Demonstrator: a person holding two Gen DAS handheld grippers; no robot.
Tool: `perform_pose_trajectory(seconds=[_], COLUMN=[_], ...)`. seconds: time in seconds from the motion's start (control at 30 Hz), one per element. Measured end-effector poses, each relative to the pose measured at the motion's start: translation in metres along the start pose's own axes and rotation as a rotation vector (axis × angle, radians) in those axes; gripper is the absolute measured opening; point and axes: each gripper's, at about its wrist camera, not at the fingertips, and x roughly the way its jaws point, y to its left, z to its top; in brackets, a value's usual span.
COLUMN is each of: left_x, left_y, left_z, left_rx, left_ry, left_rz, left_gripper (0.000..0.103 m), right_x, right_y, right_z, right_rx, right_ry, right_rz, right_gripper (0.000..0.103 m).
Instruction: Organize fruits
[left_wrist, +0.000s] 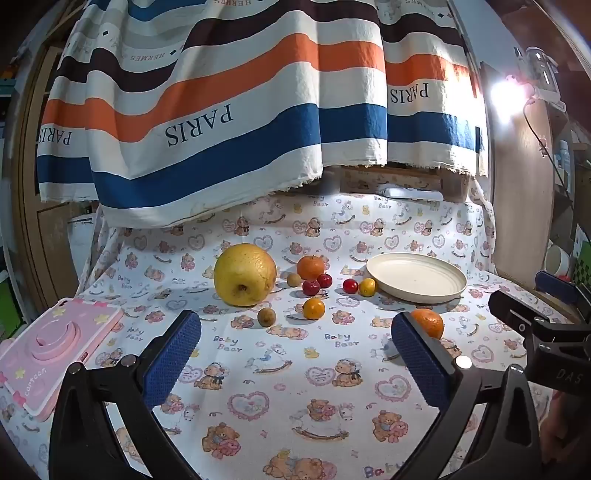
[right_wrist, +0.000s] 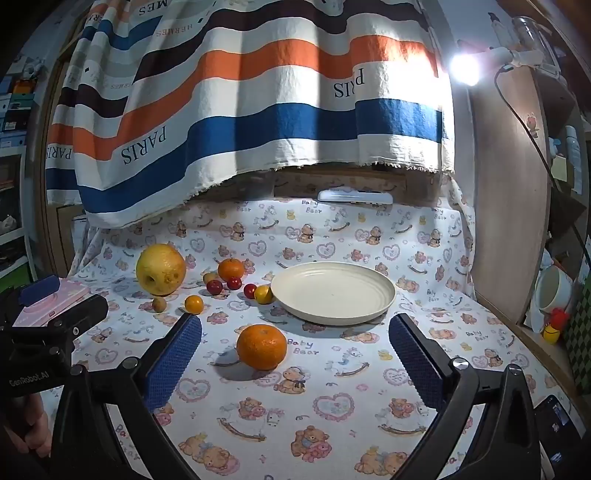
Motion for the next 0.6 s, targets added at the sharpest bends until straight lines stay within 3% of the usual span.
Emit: perform_pose_trajectory(seconds=[0.6], left_x=[0.0026], left_y=[0.0031], left_z=[0.0011], left_rx=[-0.001], left_ry=[0.021], left_rz=[-0.002], left_gripper=[0.103], right_x=[0.0012], right_y=[-0.0005], right_z=[0.0003], right_rx=[0.002], right_ry=[0.01], right_rz=[0.004], right_gripper=[0.102])
